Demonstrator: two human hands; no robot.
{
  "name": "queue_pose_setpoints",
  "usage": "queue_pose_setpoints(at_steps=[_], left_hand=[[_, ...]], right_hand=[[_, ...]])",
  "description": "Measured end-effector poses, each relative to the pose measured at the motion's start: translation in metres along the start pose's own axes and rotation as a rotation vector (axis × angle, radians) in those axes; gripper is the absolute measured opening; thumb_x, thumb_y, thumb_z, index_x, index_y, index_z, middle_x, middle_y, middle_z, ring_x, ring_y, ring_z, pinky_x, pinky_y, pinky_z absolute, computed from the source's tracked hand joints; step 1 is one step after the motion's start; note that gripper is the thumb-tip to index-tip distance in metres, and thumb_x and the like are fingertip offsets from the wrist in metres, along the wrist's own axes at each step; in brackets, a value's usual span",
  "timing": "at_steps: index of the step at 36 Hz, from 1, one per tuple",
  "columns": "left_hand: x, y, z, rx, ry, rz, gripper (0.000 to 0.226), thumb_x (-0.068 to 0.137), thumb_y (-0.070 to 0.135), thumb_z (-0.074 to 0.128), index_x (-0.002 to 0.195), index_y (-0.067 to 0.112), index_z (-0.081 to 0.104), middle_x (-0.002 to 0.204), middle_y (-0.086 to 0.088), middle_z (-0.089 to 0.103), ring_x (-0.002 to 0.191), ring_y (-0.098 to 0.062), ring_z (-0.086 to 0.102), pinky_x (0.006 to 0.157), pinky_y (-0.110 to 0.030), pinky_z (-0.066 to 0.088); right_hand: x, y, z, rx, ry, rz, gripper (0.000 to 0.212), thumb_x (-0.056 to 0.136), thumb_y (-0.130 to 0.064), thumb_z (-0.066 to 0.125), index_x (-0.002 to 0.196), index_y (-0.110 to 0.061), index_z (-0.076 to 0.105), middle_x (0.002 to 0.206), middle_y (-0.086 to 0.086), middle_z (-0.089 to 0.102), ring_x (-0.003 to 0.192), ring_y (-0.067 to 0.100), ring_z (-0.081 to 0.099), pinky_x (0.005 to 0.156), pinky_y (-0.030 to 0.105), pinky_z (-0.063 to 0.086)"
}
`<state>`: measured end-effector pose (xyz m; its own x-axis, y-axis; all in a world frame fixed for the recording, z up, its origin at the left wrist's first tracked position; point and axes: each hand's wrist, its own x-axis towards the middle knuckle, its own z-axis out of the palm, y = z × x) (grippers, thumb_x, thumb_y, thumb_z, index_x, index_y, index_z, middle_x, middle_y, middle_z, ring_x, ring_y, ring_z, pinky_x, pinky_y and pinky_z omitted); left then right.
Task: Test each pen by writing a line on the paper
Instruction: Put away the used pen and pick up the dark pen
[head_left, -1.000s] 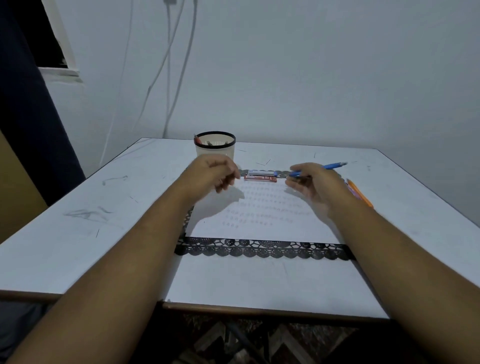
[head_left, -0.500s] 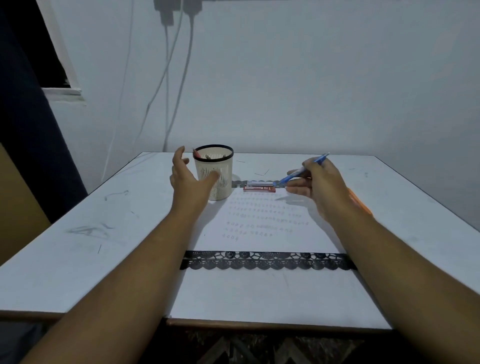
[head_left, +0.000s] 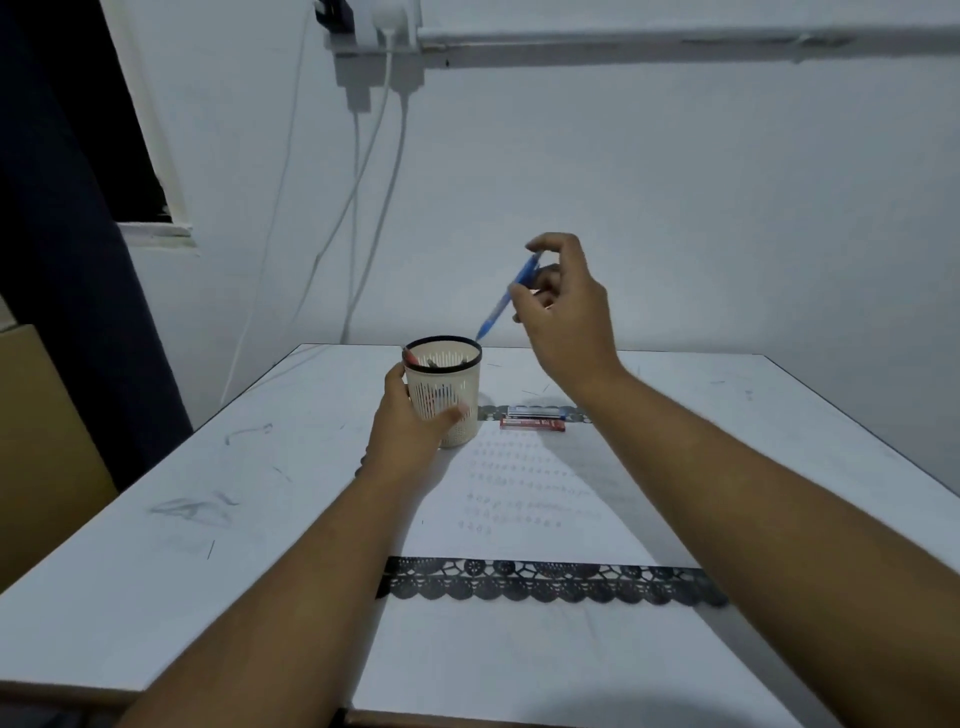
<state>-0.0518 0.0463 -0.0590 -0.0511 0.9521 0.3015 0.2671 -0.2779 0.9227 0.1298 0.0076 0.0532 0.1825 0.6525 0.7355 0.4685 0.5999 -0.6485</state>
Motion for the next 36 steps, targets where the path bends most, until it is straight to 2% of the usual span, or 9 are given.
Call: queue_pose_setpoints(at_steps=[3, 8, 12, 14, 19, 26, 30, 32, 36], left_hand=[[0.001, -0.002, -0.001, 0.002, 0.006, 0.003, 0.085, 0.078, 0.022, 0.089, 0.146, 0.028, 0.038, 0.127, 0.003, 0.066, 0.117, -0.021, 0.064, 0.102, -0.051, 0.052], [0.003, -0.002, -0.001, -0.006, -0.001, -0.001, 0.085, 0.079, 0.022, 0.088, 0.147, 0.027, 0.037, 0.130, 0.002, 0.065, 0.118, -0.021, 0.063, 0.103, -0.049, 0.052], [0.003, -0.001, -0.002, -0.002, -0.001, 0.010, 0.083, 0.081, 0.020, 0.087, 0.147, 0.025, 0.037, 0.130, 0.002, 0.065, 0.117, -0.021, 0.064, 0.099, -0.041, 0.053], [0.004, -0.002, -0.002, -0.001, 0.001, 0.006, 0.084, 0.079, 0.021, 0.088, 0.146, 0.027, 0.038, 0.129, 0.003, 0.065, 0.116, -0.020, 0.064, 0.100, -0.044, 0.053], [0.004, -0.003, -0.002, 0.001, -0.004, 0.010, 0.085, 0.078, 0.023, 0.089, 0.146, 0.027, 0.038, 0.126, 0.004, 0.066, 0.116, -0.019, 0.065, 0.100, -0.047, 0.053], [0.004, -0.003, -0.004, 0.029, -0.005, 0.025, 0.083, 0.080, 0.021, 0.087, 0.146, 0.025, 0.038, 0.126, 0.003, 0.066, 0.117, -0.020, 0.065, 0.099, -0.042, 0.053], [0.005, -0.004, -0.005, 0.061, -0.016, 0.030, 0.084, 0.081, 0.023, 0.087, 0.148, 0.024, 0.036, 0.127, 0.004, 0.065, 0.118, -0.019, 0.064, 0.094, -0.034, 0.051], [0.005, -0.004, -0.006, 0.076, -0.024, 0.031, 0.089, 0.079, 0.027, 0.088, 0.149, 0.026, 0.034, 0.131, 0.005, 0.063, 0.121, -0.020, 0.063, 0.098, -0.037, 0.052], [0.004, -0.001, -0.010, 0.081, 0.038, 0.110, 0.113, 0.067, 0.048, 0.089, 0.156, 0.036, 0.020, 0.156, 0.002, 0.039, 0.144, -0.024, 0.040, 0.115, -0.052, 0.041]], right_hand=[[0.007, 0.002, 0.016, -0.044, -0.030, -0.017, 0.027, 0.094, -0.008, 0.063, 0.118, -0.021, 0.059, 0.082, -0.003, 0.068, 0.060, 0.021, 0.060, 0.068, 0.045, 0.058], [0.012, 0.017, 0.036, -0.153, -0.087, 0.008, 0.012, 0.099, -0.018, 0.061, 0.109, -0.023, 0.067, 0.076, -0.010, 0.065, 0.057, 0.004, 0.055, 0.058, 0.028, 0.045], [0.010, 0.026, 0.045, -0.205, -0.109, 0.066, 0.012, 0.098, -0.023, 0.063, 0.106, -0.024, 0.072, 0.077, -0.016, 0.064, 0.068, 0.011, 0.064, 0.066, 0.034, 0.055], [0.009, 0.029, 0.049, -0.222, -0.128, 0.098, 0.013, 0.096, -0.024, 0.064, 0.105, -0.025, 0.073, 0.078, -0.017, 0.065, 0.071, 0.016, 0.067, 0.070, 0.038, 0.057], [0.004, 0.032, 0.051, -0.304, -0.200, 0.137, 0.013, 0.096, -0.023, 0.064, 0.101, -0.026, 0.075, 0.071, -0.022, 0.066, 0.071, 0.001, 0.061, 0.071, 0.030, 0.053], [-0.006, 0.034, 0.052, -0.421, -0.294, 0.151, 0.021, 0.095, -0.029, 0.059, 0.097, -0.031, 0.080, 0.100, -0.015, 0.077, 0.099, 0.010, 0.068, 0.085, 0.036, 0.058], [-0.009, 0.034, 0.051, -0.374, -0.285, 0.148, 0.026, 0.101, -0.031, 0.057, 0.111, -0.027, 0.080, 0.119, -0.012, 0.076, 0.117, 0.010, 0.065, 0.098, 0.036, 0.054], [-0.010, 0.036, 0.046, -0.328, -0.247, 0.136, 0.029, 0.103, -0.031, 0.056, 0.121, -0.023, 0.078, 0.128, -0.009, 0.073, 0.124, 0.010, 0.062, 0.105, 0.036, 0.051], [-0.019, 0.040, 0.028, -0.258, -0.164, 0.107, 0.022, 0.102, -0.023, 0.058, 0.113, -0.022, 0.076, 0.114, -0.008, 0.074, 0.108, 0.009, 0.064, 0.094, 0.032, 0.053]])
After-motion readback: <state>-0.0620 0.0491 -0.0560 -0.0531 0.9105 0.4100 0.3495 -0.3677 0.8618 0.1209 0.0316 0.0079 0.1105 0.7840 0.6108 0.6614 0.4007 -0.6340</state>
